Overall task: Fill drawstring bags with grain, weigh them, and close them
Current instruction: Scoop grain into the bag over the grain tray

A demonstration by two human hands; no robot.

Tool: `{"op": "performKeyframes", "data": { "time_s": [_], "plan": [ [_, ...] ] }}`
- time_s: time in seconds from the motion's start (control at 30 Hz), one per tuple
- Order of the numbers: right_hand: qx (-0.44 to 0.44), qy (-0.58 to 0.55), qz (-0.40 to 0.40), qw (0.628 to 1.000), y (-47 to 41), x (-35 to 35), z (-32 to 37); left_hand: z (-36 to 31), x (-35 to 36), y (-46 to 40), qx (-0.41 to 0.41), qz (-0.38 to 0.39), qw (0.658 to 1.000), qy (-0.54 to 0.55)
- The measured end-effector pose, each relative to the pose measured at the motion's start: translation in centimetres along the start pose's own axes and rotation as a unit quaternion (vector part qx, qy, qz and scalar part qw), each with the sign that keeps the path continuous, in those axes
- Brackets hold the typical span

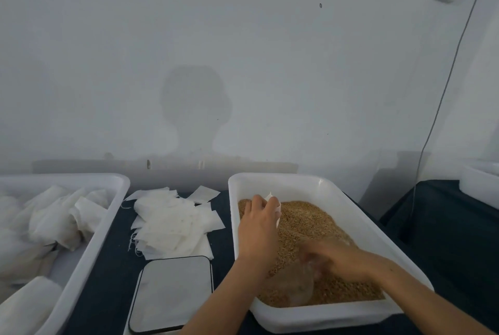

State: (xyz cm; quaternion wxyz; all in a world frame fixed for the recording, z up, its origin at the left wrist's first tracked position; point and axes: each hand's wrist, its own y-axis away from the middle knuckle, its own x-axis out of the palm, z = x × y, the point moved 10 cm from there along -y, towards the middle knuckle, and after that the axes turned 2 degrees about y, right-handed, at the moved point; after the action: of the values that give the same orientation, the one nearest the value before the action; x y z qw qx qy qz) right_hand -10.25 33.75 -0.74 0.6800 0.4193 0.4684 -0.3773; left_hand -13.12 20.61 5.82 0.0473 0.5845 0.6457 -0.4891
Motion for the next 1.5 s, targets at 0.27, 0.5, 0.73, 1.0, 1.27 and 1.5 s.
{"op": "performKeyframes", "data": {
  "time_s": [0.27,0.5,0.73,1.0,1.27,1.5],
  "plan": [
    [-0.009,-0.185,-0.010,0.983,3.7,-4.2,-1.9,0.8,3.2,-1.3,0.061,0.127,0.989,-0.034],
    [0.030,-0.111,-0.100,0.988,5.5,-9.0,-5.8,-0.4,5.6,-0.9,0.136,0.194,0.971,-0.031],
    [0.108,0.024,-0.104,0.988,4.8,-9.8,-6.5,-1.8,4.7,-0.6,0.190,0.167,0.968,-0.008],
    [0.115,0.126,-0.110,0.979,3.0,-11.5,-4.1,-1.7,4.2,-0.5,0.174,0.171,0.970,-0.012],
    [0.079,0.282,-0.159,0.943,1.8,-12.8,-1.4,-1.8,4.3,-0.6,0.161,0.194,0.968,0.000],
    [0.052,0.372,-0.204,0.904,1.9,-13.5,0.2,-1.7,4.1,-0.4,0.154,0.188,0.970,0.008]
  ]
}}
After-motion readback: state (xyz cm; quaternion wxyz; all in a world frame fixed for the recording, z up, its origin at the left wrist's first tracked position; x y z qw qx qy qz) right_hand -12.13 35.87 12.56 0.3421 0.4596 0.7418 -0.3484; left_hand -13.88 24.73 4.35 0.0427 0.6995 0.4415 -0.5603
